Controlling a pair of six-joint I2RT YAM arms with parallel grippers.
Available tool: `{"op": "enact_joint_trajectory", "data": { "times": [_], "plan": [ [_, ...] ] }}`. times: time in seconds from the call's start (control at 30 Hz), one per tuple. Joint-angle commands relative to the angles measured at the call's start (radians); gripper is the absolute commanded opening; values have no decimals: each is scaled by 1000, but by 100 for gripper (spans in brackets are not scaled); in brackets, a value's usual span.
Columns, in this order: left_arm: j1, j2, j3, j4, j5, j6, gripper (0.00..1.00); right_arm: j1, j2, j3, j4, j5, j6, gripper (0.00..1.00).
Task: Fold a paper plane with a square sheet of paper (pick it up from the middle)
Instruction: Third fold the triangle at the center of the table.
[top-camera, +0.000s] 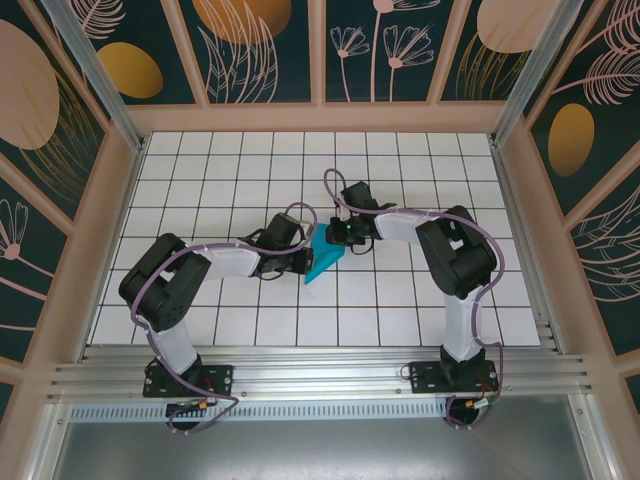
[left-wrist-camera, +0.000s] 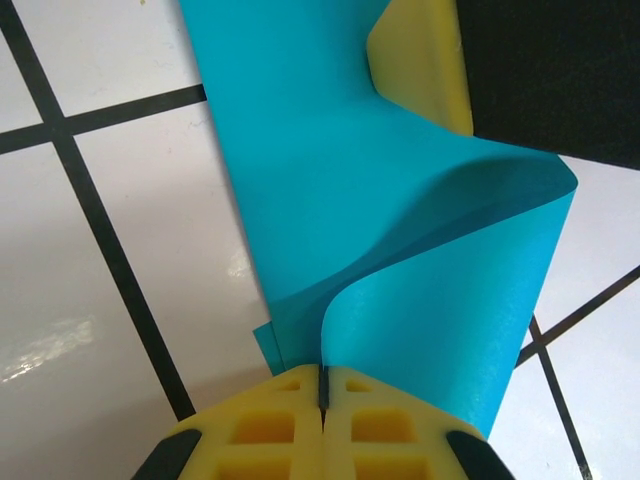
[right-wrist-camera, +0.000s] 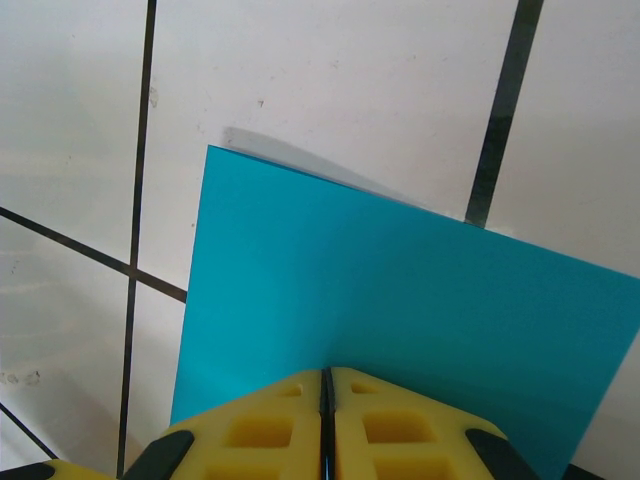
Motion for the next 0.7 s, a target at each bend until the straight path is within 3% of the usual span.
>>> {"op": "enact_joint_trajectory", "data": {
  "times": [0.0,0.23,0.43,0.67],
  "plan": [
    [8,11,-11,-36,0,-19,1,4,36,3,-89,34,4,11],
    [8,-4,-28,-24,1,-28,1,-3,-34,2,-37,-2,50,12],
    [8,-8,-34,-15,0,-34,1,-4,-210,-98,55,-19,120,12],
    [7,-10,-31,-10,3,-34,1,2,-303,-331,333,-214,309,10]
  ]
}}
